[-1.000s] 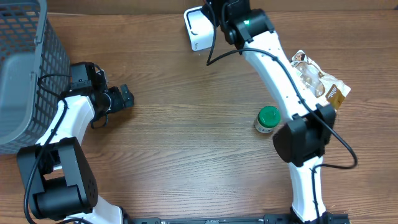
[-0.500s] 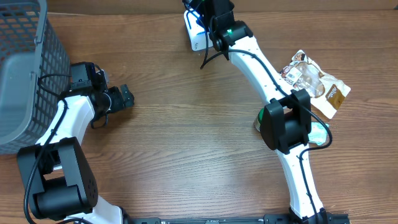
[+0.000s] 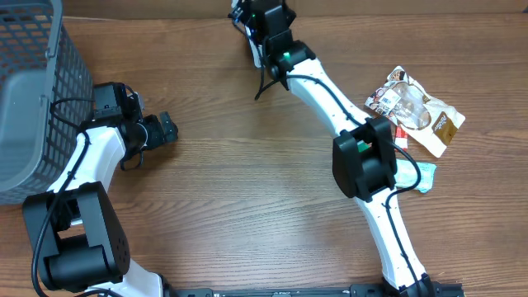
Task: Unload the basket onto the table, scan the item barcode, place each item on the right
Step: 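Lift the orange box up to the white scanner with the right gripper, then carry the orange box right and release it beside the bag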
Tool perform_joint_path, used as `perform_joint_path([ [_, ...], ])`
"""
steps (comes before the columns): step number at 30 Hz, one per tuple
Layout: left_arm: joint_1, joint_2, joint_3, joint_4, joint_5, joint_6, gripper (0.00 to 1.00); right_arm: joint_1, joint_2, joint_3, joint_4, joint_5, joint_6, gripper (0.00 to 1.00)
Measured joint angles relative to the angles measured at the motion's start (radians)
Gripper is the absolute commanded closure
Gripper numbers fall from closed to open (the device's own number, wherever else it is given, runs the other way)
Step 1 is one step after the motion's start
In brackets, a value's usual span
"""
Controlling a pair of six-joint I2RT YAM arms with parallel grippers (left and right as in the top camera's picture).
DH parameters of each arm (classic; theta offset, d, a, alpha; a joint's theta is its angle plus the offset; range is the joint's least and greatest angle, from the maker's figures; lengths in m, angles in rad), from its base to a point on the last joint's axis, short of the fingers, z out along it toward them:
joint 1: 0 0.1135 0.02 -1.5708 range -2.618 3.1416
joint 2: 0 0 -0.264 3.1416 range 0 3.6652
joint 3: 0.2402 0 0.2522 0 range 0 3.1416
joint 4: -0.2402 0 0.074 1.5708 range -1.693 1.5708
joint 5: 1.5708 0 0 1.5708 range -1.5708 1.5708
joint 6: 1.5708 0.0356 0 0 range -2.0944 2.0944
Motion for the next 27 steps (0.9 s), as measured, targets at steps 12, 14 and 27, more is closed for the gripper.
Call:
perform_joint_path([
  [12,0.0,0.0,0.0,0.0,0.0,0.0,0.0,0.013,0.031,0.0,0.0,0.046,-0.024,0.96],
  [14,0.0,0.0,0.0,0.0,0.0,0.0,0.0,0.013,0.031,0.0,0.001,0.057,-0.021,0.96],
  [27,0.0,0.0,0.0,0.0,0.0,0.0,0.0,0.013,-0.082,-0.012,-0.22,0.116,0.232,0.96],
])
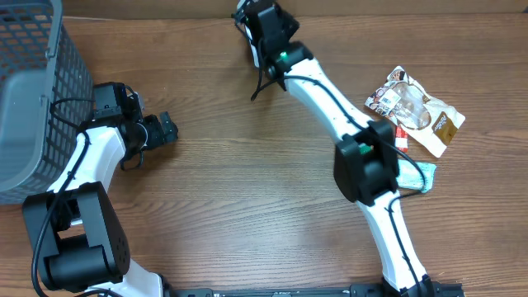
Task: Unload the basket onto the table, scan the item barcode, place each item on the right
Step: 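Carry the orange box right and release it beside the bag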
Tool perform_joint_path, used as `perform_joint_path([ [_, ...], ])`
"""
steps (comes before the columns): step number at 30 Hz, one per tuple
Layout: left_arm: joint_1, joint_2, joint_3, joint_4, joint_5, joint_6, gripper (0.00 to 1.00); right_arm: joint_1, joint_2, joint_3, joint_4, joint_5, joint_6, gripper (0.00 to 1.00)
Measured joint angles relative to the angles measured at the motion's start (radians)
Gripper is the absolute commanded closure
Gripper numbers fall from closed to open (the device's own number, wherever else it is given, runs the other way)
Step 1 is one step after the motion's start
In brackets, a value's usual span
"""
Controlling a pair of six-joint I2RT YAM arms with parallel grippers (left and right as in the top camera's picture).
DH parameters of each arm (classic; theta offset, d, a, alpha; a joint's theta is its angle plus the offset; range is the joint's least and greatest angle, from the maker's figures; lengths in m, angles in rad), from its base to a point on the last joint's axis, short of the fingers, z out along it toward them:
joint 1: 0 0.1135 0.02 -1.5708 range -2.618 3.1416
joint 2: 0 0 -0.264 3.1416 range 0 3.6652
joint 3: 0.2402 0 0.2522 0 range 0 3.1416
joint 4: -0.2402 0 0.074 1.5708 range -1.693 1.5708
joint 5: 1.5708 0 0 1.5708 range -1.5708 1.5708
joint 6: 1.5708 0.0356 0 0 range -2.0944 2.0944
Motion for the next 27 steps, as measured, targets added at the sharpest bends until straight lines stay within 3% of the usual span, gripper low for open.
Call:
perform_joint_path([
  [9,0.0,0.0,0.0,0.0,0.0,0.0,0.0,-0.021,-0.412,0.01,-0.601,-0.011,0.518,0.96],
  [14,0.0,0.0,0.0,0.0,0.0,0.0,0.0,-0.127,-0.527,0.021,-0.938,-0.128,0.783,0.96],
  [19,0.0,0.0,0.0,0.0,0.0,0.0,0.0,-0.282,-0.484,0.006,-1.122,-0.261,0.886,0.96],
  [27,0.0,0.0,0.0,0.0,0.0,0.0,0.0,-0.451,-0.446,-0.222,-1.142,-0.327,0.927,0.96],
])
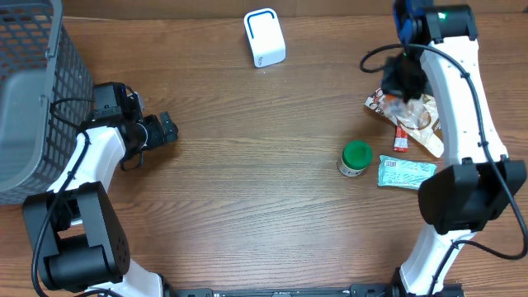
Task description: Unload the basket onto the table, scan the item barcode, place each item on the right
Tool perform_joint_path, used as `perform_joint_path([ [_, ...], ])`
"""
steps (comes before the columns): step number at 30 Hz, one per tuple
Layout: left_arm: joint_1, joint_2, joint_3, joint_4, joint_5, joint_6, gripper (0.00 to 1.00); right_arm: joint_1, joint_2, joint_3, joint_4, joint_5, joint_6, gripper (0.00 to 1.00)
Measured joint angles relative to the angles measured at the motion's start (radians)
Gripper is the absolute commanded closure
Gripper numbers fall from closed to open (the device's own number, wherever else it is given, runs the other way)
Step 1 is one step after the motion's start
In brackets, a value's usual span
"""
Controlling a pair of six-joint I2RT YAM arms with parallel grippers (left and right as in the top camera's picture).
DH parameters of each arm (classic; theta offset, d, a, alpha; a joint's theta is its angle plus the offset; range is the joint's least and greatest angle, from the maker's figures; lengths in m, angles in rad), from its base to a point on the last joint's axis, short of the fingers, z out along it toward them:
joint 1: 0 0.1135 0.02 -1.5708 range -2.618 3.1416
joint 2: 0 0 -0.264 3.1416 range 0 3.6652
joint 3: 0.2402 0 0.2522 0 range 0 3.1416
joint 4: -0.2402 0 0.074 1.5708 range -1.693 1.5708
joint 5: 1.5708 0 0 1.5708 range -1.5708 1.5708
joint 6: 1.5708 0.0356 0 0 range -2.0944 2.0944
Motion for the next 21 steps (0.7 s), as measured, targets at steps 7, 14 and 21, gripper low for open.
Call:
perform_joint_path([
  [7,0.0,0.0,0.0,0.0,0.0,0.0,0.0,-0.071,0.002,-0.28,0.148,-0.018,0.005,0.91],
  [14,0.0,0.0,0.0,0.0,0.0,0.0,0.0,-0.132,0.003,-0.459,0.312,-0.023,0.015,0.56],
  [21,0.0,0.0,0.0,0.0,0.0,0.0,0.0,-0.13,0.003,-0.433,0.259,-0.091,0.031,0.5],
])
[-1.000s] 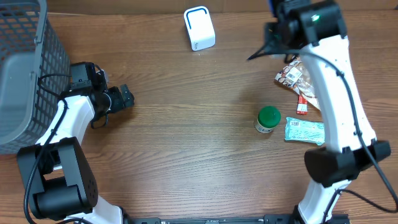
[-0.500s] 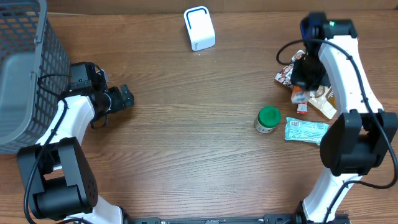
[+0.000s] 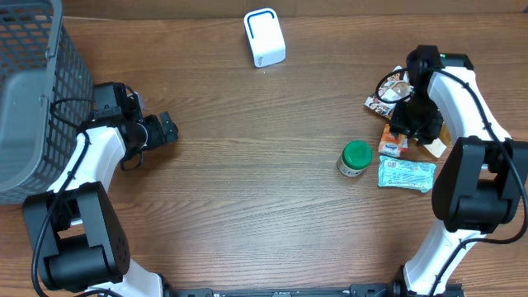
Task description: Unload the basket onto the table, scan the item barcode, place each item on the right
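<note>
The white barcode scanner (image 3: 264,37) stands at the back centre of the table. The items lie at the right: a green-lidded jar (image 3: 355,157), a teal packet (image 3: 405,174), a small orange packet (image 3: 393,145) and a clear-and-brown snack bag (image 3: 386,95). My right gripper (image 3: 411,126) points down over the snack bag's near end, right beside the orange packet; its fingers are hidden under the wrist. My left gripper (image 3: 167,130) rests at the left, far from every item, with nothing in it.
A grey mesh basket (image 3: 33,82) fills the far left corner, right behind the left arm. The wooden table (image 3: 264,214) stretches between the two arms.
My right gripper has moved from the far end of the snack bag toward me, to its near end by the orange packet. The left arm has not moved.
At first my right arm reached across the table to the scanner at the back centre, hiding it and the jar, and it stayed there. Then it was at the right over the snack bag, with scanner and jar in view. Now it sits lower on the pile.
</note>
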Tool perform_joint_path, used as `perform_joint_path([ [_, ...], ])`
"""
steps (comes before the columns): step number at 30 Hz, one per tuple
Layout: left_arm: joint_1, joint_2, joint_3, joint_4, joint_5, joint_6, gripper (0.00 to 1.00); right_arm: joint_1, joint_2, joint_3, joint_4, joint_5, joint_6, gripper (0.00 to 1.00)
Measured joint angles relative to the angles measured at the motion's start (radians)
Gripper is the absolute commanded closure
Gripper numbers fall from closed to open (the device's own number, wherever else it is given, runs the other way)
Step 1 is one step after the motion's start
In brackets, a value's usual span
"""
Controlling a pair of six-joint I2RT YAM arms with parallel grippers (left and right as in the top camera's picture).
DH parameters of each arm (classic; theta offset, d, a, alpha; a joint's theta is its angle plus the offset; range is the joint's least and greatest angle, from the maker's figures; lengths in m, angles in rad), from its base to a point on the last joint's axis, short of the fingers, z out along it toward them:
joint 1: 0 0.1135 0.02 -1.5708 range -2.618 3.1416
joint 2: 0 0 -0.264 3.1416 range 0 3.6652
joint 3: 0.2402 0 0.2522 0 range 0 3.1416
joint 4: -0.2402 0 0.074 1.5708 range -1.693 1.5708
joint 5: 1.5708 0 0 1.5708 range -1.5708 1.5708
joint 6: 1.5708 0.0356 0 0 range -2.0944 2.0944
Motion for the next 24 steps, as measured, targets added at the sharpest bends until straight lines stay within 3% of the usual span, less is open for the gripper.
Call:
perform_joint_path([
  [4,0.0,0.0,0.0,0.0,0.0,0.0,0.0,0.02,-0.024,0.044,-0.01,-0.107,0.006,0.43],
  [7,0.0,0.0,0.0,0.0,0.0,0.0,0.0,0.04,-0.081,0.053,-0.028,-0.157,0.014,0.22],
  [8,0.0,0.0,0.0,0.0,0.0,0.0,0.0,0.048,-0.109,0.055,-0.036,-0.169,0.021,0.2],
  [15,0.0,0.0,0.0,0.0,0.0,0.0,0.0,0.094,-0.178,0.067,-0.085,-0.203,0.016,0.2],
  [24,0.0,0.0,0.0,0.0,0.0,0.0,0.0,0.181,-0.178,-0.028,-0.013,-0.201,0.016,0.2],
])
